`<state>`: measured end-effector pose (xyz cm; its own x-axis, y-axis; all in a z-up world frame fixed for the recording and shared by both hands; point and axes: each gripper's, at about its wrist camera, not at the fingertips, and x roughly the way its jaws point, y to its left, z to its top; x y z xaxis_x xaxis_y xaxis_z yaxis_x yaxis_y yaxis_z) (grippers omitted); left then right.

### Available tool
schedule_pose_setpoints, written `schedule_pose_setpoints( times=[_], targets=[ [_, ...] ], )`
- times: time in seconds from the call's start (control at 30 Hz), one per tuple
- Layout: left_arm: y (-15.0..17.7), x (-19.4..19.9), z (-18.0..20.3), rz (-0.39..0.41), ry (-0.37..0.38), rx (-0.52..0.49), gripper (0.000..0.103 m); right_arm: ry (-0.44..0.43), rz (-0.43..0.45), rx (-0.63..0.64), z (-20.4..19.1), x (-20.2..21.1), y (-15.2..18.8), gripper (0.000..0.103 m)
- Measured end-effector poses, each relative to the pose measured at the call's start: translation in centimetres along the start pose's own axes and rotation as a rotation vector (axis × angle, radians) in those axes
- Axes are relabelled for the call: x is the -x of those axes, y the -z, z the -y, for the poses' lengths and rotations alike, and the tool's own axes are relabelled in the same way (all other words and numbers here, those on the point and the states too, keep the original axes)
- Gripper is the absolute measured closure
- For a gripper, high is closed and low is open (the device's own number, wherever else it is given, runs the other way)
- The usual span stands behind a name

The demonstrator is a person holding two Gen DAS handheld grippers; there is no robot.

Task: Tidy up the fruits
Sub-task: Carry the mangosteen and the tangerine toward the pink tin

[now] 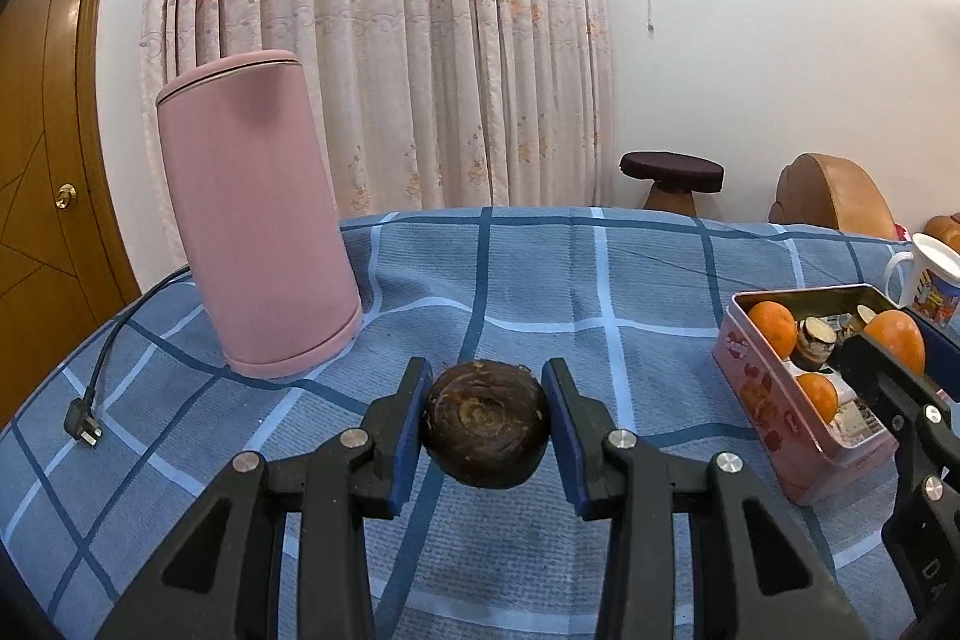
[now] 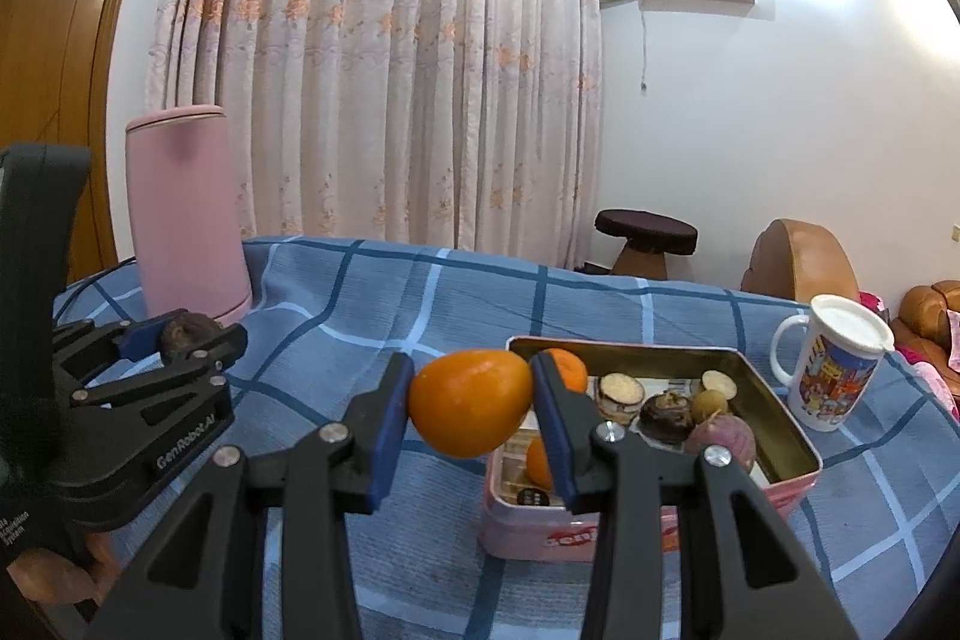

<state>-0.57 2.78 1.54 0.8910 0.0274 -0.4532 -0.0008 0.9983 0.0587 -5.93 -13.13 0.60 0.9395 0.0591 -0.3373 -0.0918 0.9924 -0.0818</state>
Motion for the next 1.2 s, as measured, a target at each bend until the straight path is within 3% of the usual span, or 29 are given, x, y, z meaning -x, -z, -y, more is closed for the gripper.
schedule_pose_setpoints(
  times=[1.2],
  targets=[
    [0.8, 1.6, 6.7, -0.007, 0.094, -0.071, 0.063, 0.095, 0.022, 0.016, 5.6, 2.2, 0.9, 0.060]
  ],
)
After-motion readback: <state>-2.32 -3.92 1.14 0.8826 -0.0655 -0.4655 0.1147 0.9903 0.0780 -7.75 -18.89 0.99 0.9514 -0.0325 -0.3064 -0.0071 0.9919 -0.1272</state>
